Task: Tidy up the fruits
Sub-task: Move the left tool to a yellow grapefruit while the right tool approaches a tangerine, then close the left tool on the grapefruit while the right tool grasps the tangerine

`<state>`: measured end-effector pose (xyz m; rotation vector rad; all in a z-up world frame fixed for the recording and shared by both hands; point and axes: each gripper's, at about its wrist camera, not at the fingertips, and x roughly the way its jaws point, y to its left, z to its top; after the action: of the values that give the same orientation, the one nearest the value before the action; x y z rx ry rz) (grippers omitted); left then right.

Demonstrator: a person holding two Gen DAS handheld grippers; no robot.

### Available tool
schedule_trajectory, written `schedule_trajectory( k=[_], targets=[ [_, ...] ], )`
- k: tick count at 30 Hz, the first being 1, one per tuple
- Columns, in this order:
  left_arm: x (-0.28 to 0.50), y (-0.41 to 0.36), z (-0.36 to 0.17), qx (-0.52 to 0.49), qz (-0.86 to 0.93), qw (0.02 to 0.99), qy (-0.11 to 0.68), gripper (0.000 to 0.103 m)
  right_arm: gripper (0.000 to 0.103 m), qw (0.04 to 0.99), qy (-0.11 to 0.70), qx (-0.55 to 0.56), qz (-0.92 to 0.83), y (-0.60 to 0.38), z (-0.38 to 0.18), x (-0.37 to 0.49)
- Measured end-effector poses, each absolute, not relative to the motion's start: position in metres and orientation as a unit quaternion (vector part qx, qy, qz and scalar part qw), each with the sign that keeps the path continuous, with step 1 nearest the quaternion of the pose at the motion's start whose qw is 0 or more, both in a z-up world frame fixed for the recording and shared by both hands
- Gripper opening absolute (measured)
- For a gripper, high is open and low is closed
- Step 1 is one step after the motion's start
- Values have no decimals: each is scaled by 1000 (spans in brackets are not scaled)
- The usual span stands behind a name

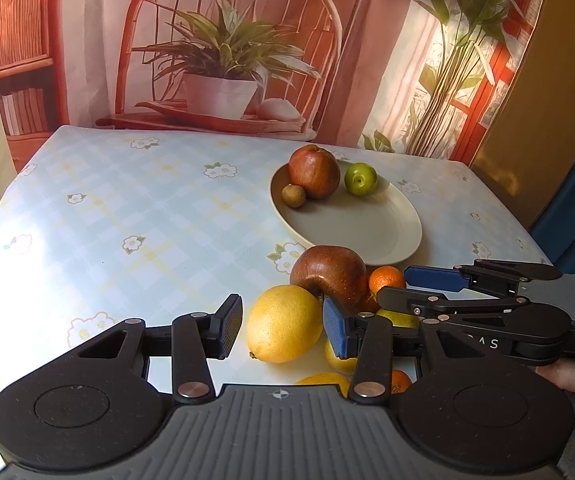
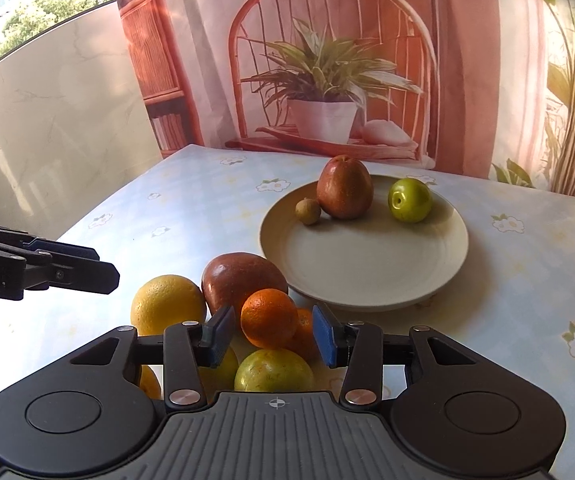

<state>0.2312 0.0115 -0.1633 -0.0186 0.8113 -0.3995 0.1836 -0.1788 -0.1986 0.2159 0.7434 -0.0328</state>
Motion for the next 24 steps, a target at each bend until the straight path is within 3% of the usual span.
schedule_trajectory(
  k=[6,18,24],
  targets=[
    [230,7,-165,-1,-198,897,395,47,30,920,371,129,-6,-184,-205,190],
    [227,-11,-168,12,-240,880,409,47,29,927,342,152,-34,-193,-198,152],
    [227,-34,-179,71,-264,867,418,47,29,929,331,162,-43,-202,-195,141]
  ],
)
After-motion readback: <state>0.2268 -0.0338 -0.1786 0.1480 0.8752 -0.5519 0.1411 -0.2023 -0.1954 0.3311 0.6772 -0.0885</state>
